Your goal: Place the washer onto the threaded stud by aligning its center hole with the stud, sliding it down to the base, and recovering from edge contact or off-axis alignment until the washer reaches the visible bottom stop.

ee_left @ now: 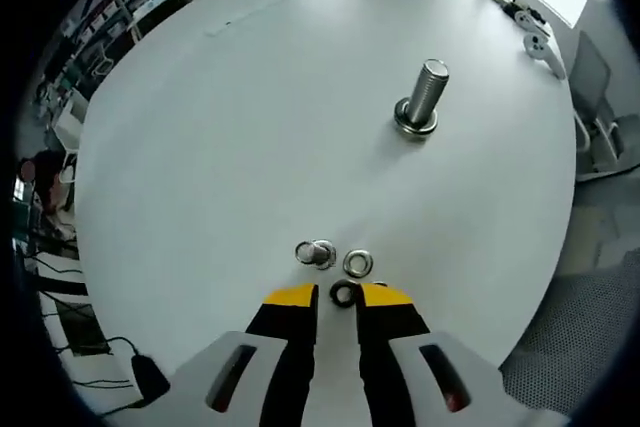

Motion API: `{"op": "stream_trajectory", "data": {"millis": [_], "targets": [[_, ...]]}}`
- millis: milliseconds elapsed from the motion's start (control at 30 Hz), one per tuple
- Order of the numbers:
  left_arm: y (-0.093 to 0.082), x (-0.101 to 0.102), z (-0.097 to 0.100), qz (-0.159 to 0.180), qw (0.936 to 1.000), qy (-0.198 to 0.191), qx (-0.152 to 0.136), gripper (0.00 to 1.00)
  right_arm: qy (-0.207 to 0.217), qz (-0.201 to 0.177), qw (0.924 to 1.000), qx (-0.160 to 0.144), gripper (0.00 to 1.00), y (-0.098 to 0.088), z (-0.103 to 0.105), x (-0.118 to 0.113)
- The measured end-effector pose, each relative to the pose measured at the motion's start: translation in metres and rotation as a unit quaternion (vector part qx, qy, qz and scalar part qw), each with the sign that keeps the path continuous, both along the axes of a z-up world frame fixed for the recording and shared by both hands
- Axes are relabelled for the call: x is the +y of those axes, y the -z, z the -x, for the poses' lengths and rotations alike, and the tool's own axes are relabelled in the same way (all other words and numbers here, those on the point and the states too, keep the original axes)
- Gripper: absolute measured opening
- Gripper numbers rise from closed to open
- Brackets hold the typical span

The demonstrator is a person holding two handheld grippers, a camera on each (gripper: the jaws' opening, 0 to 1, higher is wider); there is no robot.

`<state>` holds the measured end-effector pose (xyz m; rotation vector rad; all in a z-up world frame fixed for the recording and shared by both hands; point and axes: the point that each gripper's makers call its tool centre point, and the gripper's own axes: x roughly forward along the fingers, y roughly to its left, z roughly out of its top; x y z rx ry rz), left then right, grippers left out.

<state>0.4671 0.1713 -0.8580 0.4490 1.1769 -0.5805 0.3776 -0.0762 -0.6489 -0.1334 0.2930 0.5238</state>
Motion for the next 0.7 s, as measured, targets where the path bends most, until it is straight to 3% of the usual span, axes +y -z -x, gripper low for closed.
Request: {"op": "stream_trajectory", "data": {"millis": [267, 333, 533, 700], "targets": [[0.004, 0.002, 0.001, -0.012, 0.9999, 0.003, -0.002, 0.12, 0.002, 0.002, 1.0000, 0.000, 0.49, 0.000, 0.000, -0.001], [0.005, 0.001, 0.001, 0.001, 1.0000, -0.007, 0.001, 0.11, 0.001, 0.002, 1.0000, 0.000, 0.49, 0.001, 0.000, -0.001], [0.004, 0.010, 0.007, -0.018, 0.9998, 0.005, 0.005, 0.10, 0.002, 0.003, 1.0000, -0.001, 0.49, 0.000, 0.000, -0.001], [0.002, 0.016, 0.009, -0.017, 0.9998, -0.008, 0.010, 0.10, 0.001, 0.005, 1.0000, 0.000, 0.48, 0.001, 0.000, -0.001]]}}
